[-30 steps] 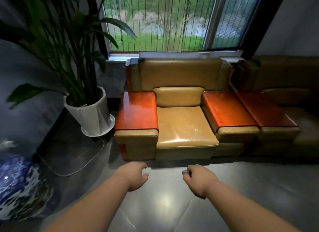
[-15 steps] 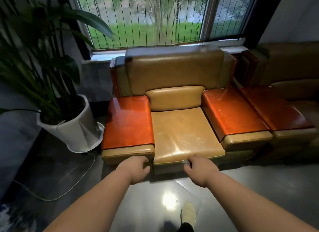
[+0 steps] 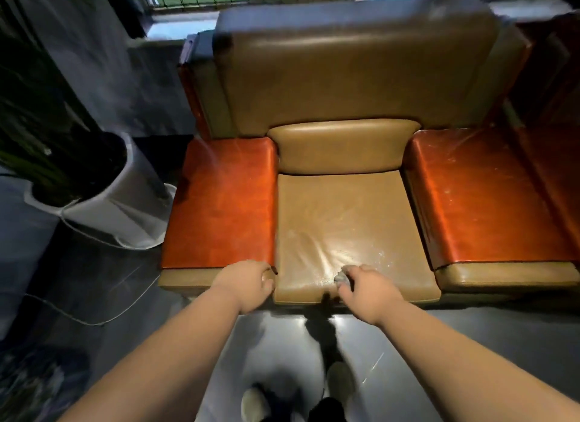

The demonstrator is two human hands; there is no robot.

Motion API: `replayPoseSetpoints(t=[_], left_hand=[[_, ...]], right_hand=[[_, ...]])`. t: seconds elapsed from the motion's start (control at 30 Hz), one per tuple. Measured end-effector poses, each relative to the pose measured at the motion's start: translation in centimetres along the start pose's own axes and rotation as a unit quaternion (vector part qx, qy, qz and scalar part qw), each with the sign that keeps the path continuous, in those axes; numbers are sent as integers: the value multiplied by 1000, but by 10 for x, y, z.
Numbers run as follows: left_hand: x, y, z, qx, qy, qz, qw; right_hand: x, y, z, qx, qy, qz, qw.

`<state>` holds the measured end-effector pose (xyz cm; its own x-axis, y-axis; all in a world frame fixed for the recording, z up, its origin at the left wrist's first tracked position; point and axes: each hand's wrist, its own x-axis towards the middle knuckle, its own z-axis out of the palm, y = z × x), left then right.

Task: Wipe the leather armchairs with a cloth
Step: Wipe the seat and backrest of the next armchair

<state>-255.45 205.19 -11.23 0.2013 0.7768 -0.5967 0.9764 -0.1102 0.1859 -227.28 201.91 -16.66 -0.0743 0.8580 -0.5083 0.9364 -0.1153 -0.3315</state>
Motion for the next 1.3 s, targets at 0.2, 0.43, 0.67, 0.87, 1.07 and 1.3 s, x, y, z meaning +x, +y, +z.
replayPoseSetpoints(t=[0.2,0.43,0.67,0.87,1.07,1.3], left_hand=[[115,-38,15,21,43,-12,999],[245,-94,75,86,122,-7,989],[287,-136,160,-107,221,48,968],[294,-146,157,40,220,36,974],[301,-149,158,31,220,39,974],[302,-151,155,25,223,40,974]], right_hand=[[104,11,60,40,-41,-1,998],[237,0,157,-2,-6,20,1000],[259,-10,274,-139,67,0,988],[287,7,290,-88,86,-125,985],[370,-4,245,-83,109,-102,985],[285,30,295,-170,25,-336,926]])
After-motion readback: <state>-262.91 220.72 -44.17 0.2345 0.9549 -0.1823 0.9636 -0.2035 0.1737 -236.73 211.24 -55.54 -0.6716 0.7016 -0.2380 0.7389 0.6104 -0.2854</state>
